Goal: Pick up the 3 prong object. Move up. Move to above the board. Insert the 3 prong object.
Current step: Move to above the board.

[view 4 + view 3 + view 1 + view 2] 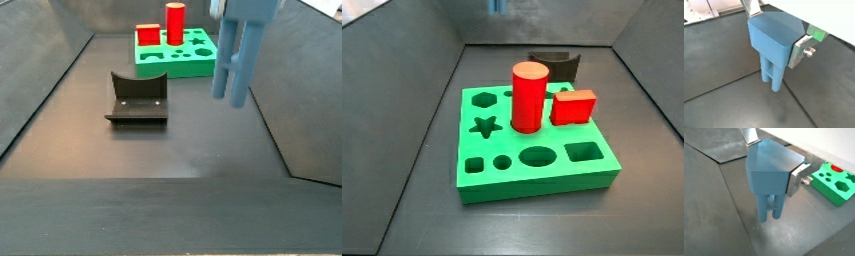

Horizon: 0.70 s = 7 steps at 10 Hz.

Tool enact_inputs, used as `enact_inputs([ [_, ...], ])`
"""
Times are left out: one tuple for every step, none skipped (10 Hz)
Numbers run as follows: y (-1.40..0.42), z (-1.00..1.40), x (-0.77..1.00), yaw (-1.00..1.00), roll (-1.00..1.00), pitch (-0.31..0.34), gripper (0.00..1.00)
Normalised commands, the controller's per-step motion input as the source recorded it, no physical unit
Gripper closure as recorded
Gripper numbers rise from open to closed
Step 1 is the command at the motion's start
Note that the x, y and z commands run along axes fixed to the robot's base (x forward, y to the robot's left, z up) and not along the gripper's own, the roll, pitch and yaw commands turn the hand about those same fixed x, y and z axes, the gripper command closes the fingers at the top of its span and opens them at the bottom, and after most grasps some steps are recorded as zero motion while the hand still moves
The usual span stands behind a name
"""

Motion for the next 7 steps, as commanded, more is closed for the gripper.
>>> enact_inputs([
  [0.05,0.43,0.01,-0.04,-0.01,0.071,1.0],
  [0.02,0.22,0.0,-0.03,-0.01,0.065,1.0],
  [-1.0,0.13,0.12,-1.0,0.11,0.155,1.0],
  [-1.0,0.11,0.12,-1.0,0.12,0.153,1.0],
  [-1.0,0.12,0.11,-0.97,0.14,0.148,1.0],
  [-1.0,0.12,0.11,-0.62,0.04,0.074,1.0],
  [-1.0,0.12,0.11,-0.39,0.0,0.054,1.0],
])
